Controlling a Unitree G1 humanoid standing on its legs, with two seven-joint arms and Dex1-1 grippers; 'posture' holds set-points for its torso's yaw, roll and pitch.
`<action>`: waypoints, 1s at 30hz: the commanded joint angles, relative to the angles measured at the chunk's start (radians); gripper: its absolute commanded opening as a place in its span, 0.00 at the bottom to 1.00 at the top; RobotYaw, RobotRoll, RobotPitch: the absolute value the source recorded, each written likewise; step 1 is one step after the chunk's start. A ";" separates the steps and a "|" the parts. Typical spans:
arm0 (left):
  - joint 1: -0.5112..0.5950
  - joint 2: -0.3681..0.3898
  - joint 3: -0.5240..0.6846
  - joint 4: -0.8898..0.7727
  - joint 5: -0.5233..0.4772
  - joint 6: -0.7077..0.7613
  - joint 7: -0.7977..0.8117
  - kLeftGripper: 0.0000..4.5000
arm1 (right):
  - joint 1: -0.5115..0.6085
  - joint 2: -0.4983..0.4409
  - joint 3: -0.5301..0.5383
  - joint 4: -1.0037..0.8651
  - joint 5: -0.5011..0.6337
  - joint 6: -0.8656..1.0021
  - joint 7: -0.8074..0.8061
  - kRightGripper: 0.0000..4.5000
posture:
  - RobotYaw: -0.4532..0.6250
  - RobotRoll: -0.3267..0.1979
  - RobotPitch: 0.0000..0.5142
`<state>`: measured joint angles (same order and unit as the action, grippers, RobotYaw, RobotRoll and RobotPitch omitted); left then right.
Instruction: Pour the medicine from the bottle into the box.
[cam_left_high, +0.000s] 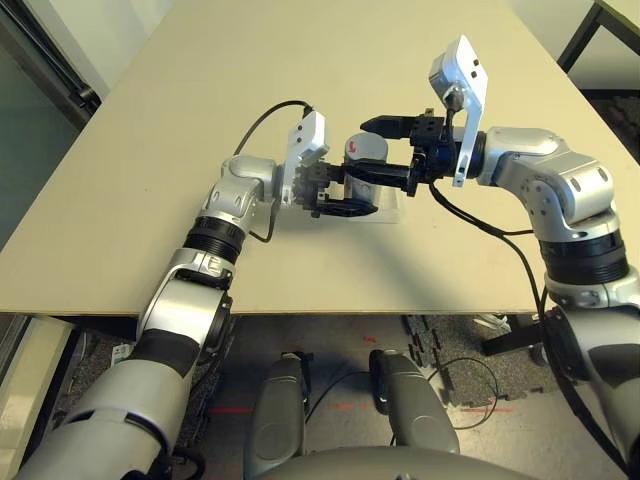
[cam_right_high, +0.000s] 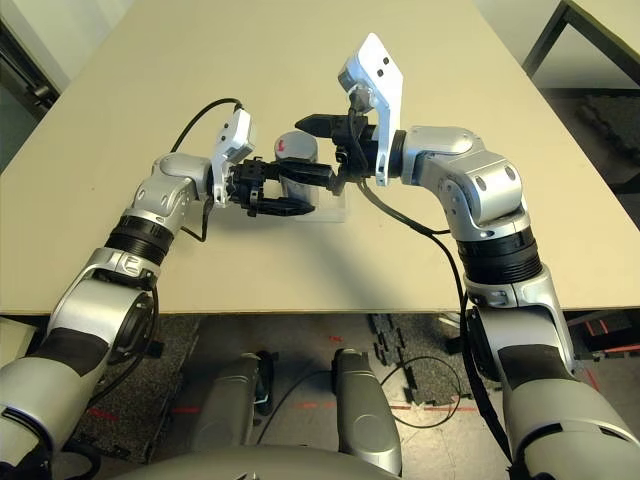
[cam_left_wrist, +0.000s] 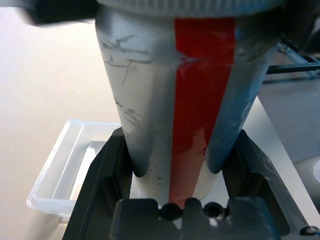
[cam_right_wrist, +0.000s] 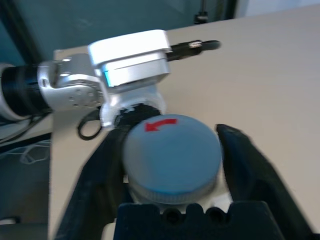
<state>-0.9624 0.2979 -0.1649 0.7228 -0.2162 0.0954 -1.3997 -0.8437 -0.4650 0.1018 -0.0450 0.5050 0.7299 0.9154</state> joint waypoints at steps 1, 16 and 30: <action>0.021 0.012 -0.008 -0.021 0.010 0.007 -0.019 0.61 | -0.007 -0.012 -0.046 0.019 0.056 0.005 0.058 0.60 | 0.39 0.62 0.27; 0.145 0.009 -0.053 -0.456 -0.097 0.251 -0.016 0.60 | -0.175 0.024 -0.008 0.338 0.075 -0.035 0.395 0.60 | 0.46 0.62 0.34; 0.180 0.007 -0.045 -0.519 -0.111 0.269 0.034 0.60 | -0.209 0.088 -0.021 0.356 0.077 -0.004 0.435 0.90 | 0.47 0.62 0.35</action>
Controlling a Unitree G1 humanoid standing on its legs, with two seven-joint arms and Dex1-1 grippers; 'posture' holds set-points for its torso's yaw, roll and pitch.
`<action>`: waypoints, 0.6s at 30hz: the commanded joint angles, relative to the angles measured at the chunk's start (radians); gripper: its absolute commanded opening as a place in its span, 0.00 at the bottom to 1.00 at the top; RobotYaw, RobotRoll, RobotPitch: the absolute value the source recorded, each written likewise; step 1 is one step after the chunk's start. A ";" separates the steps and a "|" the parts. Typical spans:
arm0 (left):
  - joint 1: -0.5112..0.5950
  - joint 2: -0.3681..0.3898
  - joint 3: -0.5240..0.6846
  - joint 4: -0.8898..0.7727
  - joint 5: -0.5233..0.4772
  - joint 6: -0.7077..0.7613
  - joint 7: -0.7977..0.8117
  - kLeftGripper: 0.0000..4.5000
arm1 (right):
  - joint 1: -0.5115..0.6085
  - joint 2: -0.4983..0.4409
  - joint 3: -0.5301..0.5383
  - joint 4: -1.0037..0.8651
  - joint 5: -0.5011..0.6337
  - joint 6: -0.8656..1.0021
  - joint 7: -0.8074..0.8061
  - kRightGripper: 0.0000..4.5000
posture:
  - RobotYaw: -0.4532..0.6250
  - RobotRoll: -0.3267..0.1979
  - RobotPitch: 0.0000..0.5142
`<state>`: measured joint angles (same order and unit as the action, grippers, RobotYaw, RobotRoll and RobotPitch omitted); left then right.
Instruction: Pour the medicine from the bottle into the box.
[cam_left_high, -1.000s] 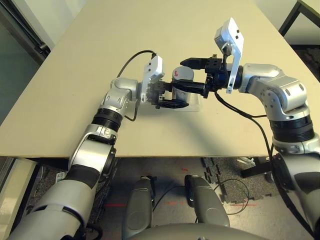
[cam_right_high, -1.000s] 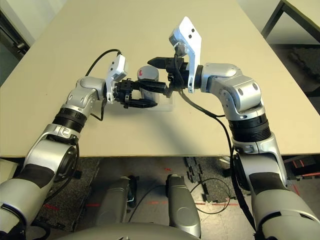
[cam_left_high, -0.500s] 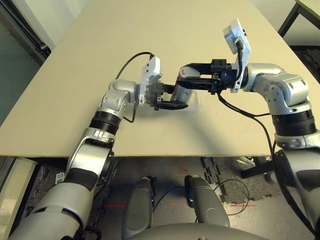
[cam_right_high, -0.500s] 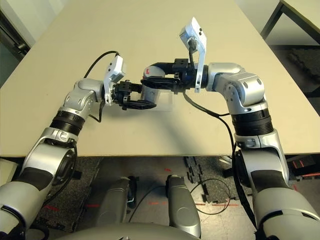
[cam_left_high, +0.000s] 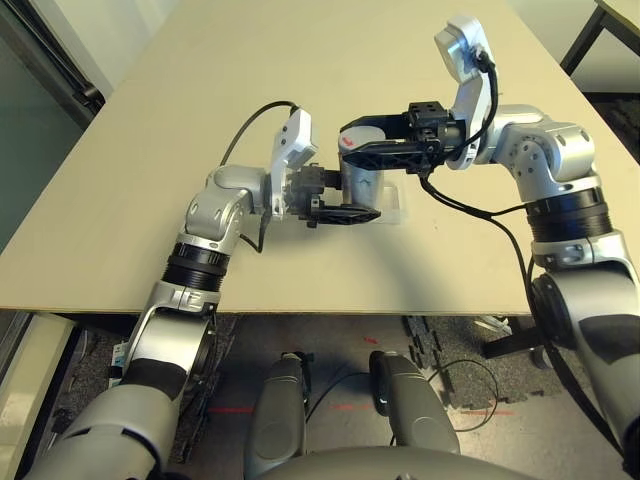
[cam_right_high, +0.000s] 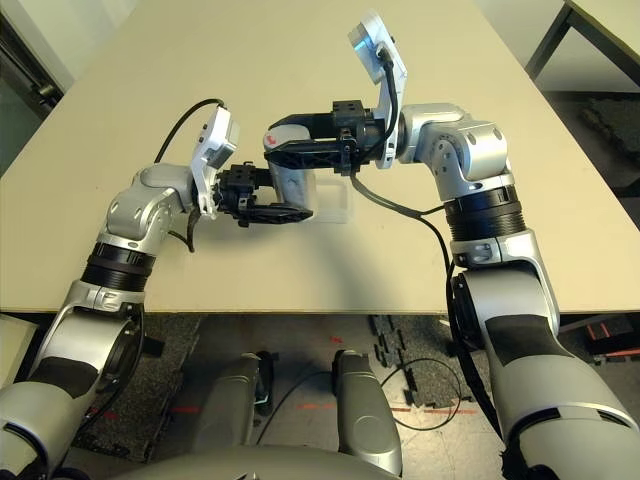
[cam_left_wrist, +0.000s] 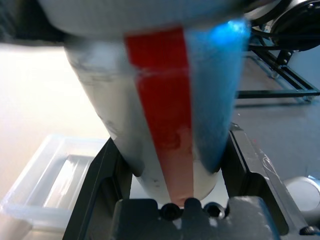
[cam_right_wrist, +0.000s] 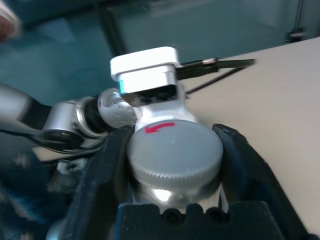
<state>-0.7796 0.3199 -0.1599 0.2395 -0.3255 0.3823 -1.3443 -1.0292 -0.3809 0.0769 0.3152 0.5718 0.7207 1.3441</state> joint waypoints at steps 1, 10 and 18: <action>-0.005 -0.013 -0.051 -0.032 -0.003 -0.020 -0.022 0.60 | -0.023 0.002 0.003 0.000 0.004 0.002 0.007 0.98 | 0.46 0.62 0.35; -0.011 -0.009 -0.058 -0.013 -0.003 -0.033 -0.023 0.60 | -0.019 -0.025 0.001 0.011 -0.016 -0.005 0.011 1.00 | 0.45 0.62 0.35; -0.029 0.005 -0.048 0.013 -0.003 -0.044 -0.019 0.60 | 0.002 -0.085 0.039 0.030 -0.079 -0.056 0.040 1.00 | 0.46 0.62 0.33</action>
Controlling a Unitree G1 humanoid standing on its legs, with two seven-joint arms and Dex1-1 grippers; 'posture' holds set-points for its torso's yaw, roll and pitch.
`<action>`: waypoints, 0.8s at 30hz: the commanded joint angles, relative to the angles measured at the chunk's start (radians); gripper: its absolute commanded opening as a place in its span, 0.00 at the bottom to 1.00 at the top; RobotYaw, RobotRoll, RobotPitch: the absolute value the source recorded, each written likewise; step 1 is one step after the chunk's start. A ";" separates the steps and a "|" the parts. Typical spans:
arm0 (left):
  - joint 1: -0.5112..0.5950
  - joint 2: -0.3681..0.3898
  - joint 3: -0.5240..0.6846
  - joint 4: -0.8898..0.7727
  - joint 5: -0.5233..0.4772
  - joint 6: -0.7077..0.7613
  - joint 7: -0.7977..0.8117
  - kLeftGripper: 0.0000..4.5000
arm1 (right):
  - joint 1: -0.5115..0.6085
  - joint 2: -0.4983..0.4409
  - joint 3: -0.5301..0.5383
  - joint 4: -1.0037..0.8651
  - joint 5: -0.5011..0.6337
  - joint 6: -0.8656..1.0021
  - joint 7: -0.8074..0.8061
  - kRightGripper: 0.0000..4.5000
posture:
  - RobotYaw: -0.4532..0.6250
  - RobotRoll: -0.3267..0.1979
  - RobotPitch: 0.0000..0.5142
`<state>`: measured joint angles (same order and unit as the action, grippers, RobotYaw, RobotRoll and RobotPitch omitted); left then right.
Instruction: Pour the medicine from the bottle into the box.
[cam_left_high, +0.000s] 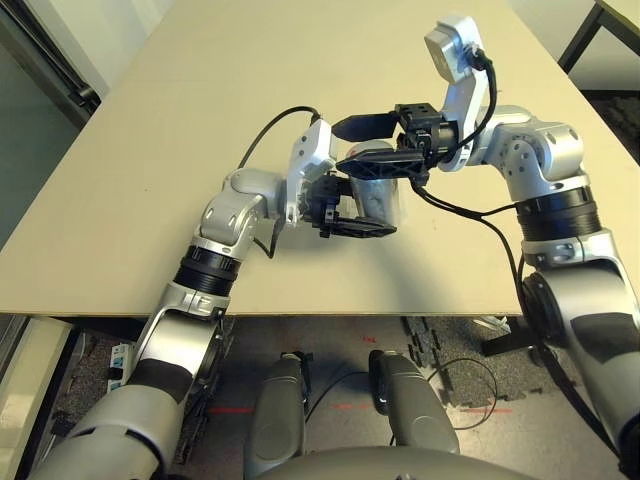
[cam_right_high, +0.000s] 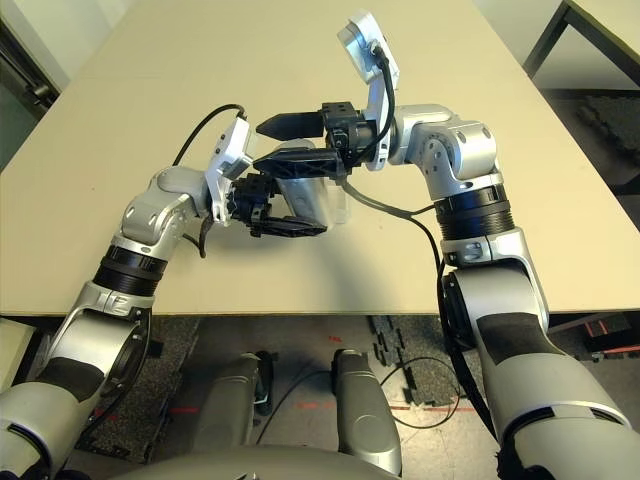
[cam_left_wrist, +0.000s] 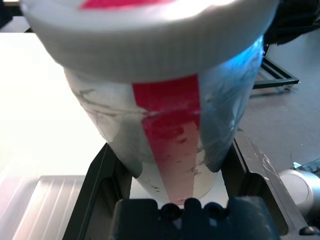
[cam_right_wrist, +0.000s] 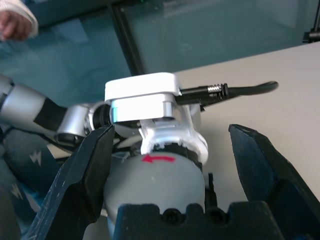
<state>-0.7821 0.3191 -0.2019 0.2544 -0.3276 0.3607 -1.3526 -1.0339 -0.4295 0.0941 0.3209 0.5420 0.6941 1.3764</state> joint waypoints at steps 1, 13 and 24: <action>-0.027 0.010 -0.004 0.001 -0.001 -0.024 -0.010 0.60 | 0.009 -0.047 0.028 0.027 -0.058 -0.036 0.011 1.00 | 0.46 0.62 0.32; -0.029 0.059 0.012 0.030 0.004 -0.040 -0.006 0.60 | 0.006 -0.130 0.039 0.108 -0.126 -0.099 0.023 1.00 | 0.45 0.62 0.28; -0.042 0.096 0.020 0.150 0.039 -0.109 -0.007 0.60 | 0.005 -0.190 0.034 0.040 -0.144 -0.046 0.016 1.00 | 0.44 0.62 0.23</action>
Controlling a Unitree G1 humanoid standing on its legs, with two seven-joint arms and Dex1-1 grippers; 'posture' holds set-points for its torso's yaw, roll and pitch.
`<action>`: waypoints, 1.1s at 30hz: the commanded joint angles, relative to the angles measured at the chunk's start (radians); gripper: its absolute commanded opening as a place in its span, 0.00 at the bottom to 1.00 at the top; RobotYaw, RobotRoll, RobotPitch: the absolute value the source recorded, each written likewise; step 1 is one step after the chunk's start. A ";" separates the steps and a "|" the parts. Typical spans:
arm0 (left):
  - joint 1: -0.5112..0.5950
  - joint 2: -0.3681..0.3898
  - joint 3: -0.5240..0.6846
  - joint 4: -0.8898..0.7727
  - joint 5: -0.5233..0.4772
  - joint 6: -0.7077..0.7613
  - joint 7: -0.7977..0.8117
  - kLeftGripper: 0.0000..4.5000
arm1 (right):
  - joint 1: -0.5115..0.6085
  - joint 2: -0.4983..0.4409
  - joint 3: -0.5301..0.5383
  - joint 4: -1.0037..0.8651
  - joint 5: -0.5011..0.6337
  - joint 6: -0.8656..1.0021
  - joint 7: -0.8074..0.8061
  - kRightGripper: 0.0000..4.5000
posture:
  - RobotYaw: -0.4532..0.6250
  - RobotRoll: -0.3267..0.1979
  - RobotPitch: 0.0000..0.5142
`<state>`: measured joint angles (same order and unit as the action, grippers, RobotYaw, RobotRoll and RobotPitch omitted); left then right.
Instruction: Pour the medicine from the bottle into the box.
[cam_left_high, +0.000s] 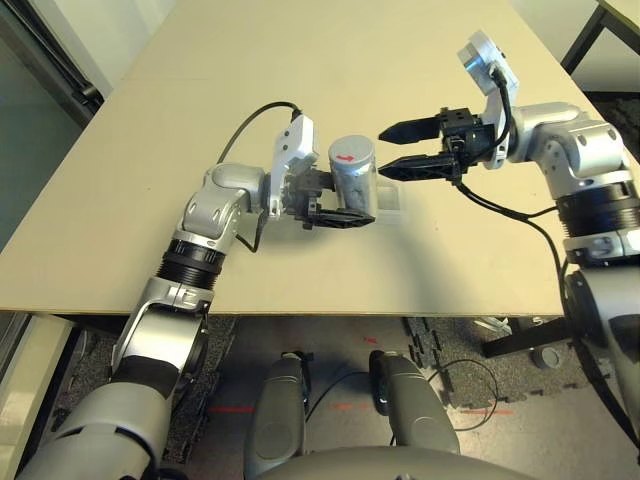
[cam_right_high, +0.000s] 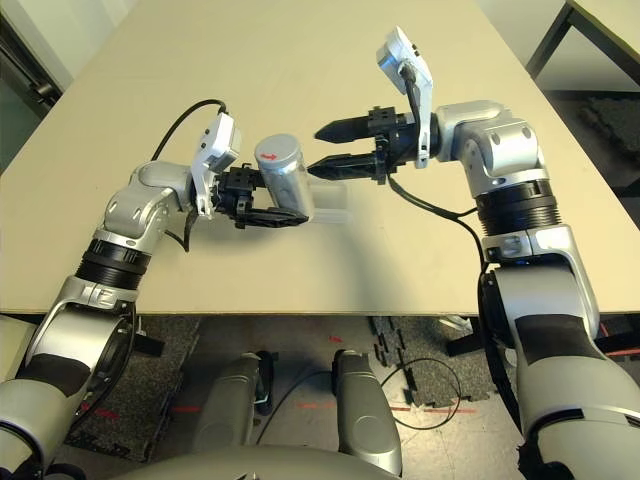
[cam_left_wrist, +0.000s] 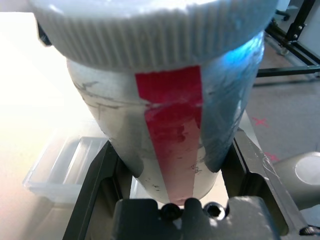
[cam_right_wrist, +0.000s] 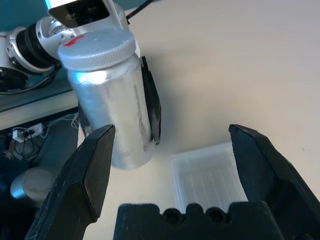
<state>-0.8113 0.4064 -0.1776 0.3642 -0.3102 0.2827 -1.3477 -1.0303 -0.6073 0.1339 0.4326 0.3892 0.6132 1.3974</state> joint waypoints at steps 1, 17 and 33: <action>-0.016 0.009 -0.005 0.055 0.024 -0.038 -0.013 0.60 | 0.004 -0.010 -0.006 -0.097 0.014 0.050 -0.011 1.00 | 0.43 0.62 0.23; -0.067 -0.015 -0.021 0.192 0.075 -0.120 -0.052 0.60 | 0.004 0.112 0.034 -0.257 0.003 0.107 -0.180 1.00 | 0.41 0.62 0.22; -0.069 -0.032 -0.023 0.209 0.092 -0.134 -0.058 0.60 | -0.020 0.200 0.061 -0.188 -0.039 0.064 -0.230 1.00 | 0.41 0.62 0.21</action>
<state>-0.8781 0.3726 -0.1890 0.5684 -0.2330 0.1564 -1.3979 -1.0365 -0.4100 0.1876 0.2335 0.3585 0.6885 1.1749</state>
